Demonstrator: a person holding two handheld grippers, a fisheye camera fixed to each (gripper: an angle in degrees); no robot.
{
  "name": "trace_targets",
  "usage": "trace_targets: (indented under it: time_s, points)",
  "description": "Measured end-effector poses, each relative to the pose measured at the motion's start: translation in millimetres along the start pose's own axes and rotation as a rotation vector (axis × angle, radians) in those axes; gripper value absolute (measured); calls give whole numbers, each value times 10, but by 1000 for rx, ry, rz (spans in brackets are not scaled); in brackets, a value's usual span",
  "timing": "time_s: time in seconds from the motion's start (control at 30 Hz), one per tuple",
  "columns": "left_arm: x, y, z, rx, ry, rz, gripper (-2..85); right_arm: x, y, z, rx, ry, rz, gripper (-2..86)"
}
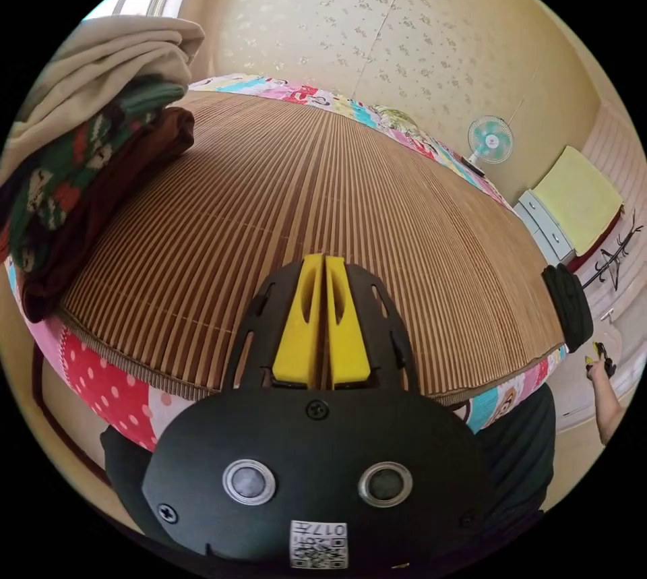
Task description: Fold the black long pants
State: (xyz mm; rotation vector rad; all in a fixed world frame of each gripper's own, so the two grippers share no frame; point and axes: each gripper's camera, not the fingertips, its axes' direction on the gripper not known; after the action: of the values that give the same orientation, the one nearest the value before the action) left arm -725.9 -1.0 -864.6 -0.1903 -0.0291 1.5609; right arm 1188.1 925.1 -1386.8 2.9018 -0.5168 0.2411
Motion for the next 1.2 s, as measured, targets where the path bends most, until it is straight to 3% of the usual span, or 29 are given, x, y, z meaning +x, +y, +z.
trace_targets:
  time_s: [0.07,0.2,0.33,0.43,0.6,0.67,0.77,0.9,1.07,1.2]
  points:
    - [-39,-13,9,-1,-10,5,-9,242,-131,155,-62,-158,92,160]
    - [-188,-54,32,0,0,0,-9,122,-261,286,-79,-208,25,109]
    - [-363,-107,61,2,24,-13,-8,-422,-416,320,-86,-142,-47,47]
    - [-555,-151,98,3,76,-44,-7,-1005,-592,313,-128,-332,-133,36]
    - [-832,-227,160,7,168,-83,-7,-2827,-265,376,-295,-589,-585,33]
    - [-928,-253,185,11,202,-100,-8,-3703,467,530,-526,-645,-885,33]
    - [-1057,-303,231,13,248,-119,-9,-4178,1876,703,-864,-637,-1229,31]
    - [-1130,-381,286,17,263,-117,-10,-3736,3256,680,-1214,-827,-1218,28]
    - [-1198,-472,361,17,279,-125,-10,-2556,4415,466,-1571,-1100,-982,25]
    - [-1207,-545,427,19,275,-124,-10,-2149,4342,172,-1548,-1133,-920,25]
